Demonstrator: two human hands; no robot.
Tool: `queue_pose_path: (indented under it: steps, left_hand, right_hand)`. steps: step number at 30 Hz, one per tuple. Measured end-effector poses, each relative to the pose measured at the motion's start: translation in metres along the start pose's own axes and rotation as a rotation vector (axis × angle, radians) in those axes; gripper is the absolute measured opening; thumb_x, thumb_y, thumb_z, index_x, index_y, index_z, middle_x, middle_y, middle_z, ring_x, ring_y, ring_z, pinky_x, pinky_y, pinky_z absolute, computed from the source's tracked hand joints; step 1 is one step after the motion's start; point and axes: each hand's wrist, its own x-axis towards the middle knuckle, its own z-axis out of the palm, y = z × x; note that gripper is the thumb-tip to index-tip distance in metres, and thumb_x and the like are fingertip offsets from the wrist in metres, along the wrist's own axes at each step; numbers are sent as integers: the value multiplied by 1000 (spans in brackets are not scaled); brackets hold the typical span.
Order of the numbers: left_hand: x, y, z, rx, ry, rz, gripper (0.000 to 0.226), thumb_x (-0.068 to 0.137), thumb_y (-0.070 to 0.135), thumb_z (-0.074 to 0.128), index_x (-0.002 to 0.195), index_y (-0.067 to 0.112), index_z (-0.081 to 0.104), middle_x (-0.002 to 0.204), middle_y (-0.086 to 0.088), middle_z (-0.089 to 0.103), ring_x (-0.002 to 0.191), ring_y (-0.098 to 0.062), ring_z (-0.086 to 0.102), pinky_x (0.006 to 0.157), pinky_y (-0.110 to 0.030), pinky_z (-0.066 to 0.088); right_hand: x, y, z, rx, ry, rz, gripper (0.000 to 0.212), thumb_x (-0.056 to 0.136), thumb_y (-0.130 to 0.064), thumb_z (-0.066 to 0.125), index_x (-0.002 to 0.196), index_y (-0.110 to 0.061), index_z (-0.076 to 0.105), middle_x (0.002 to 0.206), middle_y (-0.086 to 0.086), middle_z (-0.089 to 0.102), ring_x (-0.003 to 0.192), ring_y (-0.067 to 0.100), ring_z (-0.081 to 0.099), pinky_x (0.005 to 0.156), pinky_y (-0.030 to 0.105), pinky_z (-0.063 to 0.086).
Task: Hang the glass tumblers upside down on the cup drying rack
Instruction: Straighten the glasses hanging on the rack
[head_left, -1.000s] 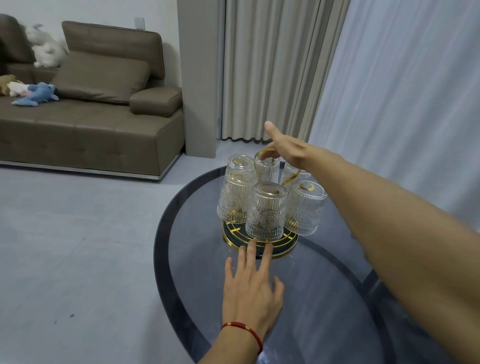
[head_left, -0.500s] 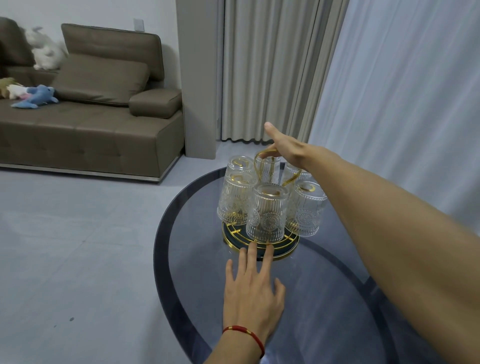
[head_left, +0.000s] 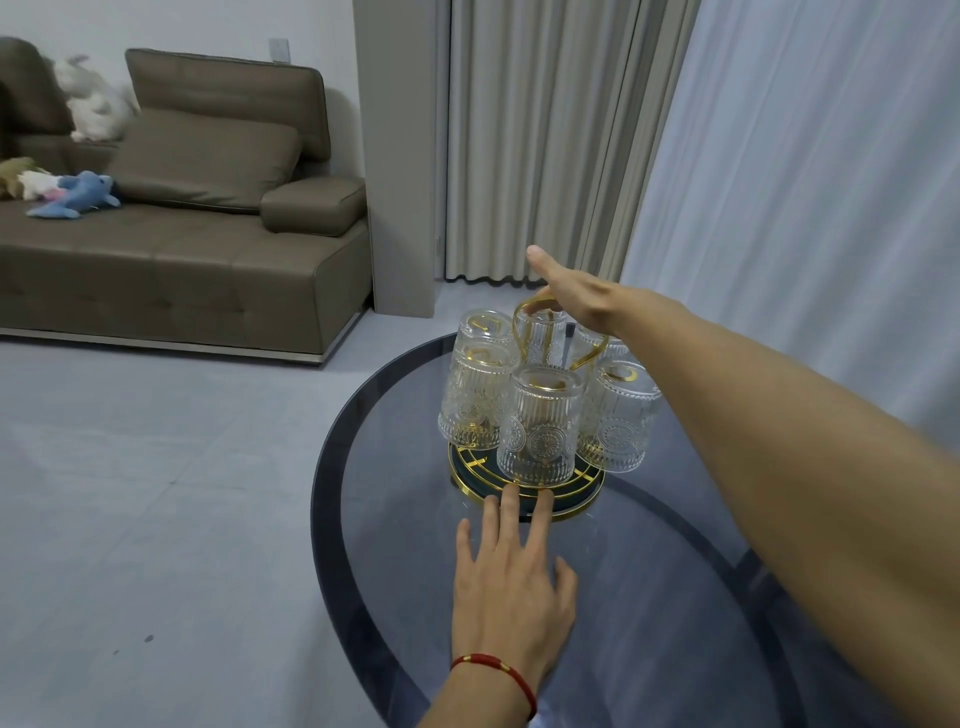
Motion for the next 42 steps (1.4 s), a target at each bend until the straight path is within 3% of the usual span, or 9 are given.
queue_pose_path:
  steps: [7,15,19,22,42]
  left_hand:
    - [0,0,0,2,10,4,67,97,48,28,158,36,4,170,-5,3,155,-26,1,122,-50,-2]
    - [1,-1,0,0,3,14,69,95,50,26,157,38,-1,170,-3,0,155,-25,-1,122,-49,-4]
    - [3,-2,1,1,6,15,70,94,51,25,157,39,-3,170,-3,1,155,-25,0,124,-51,0]
    - [4,-2,3,0,6,23,70,94,51,25,157,39,-3,170,-3,2,154,-25,1,124,-52,3]
    - [5,-4,4,-4,7,23,70,94,52,24,156,39,-5,170,-3,1,155,-24,-1,124,-52,0]
  right_hand:
    - [0,-3,0,31,5,-7,113,86,-86,-1,161,-10,35,154,10,55,151,31,36,123,59,12]
    - [-1,-1,-2,21,29,-37,116,82,-90,1,148,-11,55,161,11,45,152,32,35,122,58,15]
    - [-4,7,-6,57,164,-109,110,85,-87,4,134,-12,67,137,14,66,133,32,55,119,52,31]
    - [-8,10,-6,18,167,-124,110,84,-87,2,134,-14,67,120,11,74,123,33,61,116,56,33]
    - [-13,9,-1,1,83,-106,104,93,-80,1,148,-10,53,139,11,66,139,30,51,121,52,29]
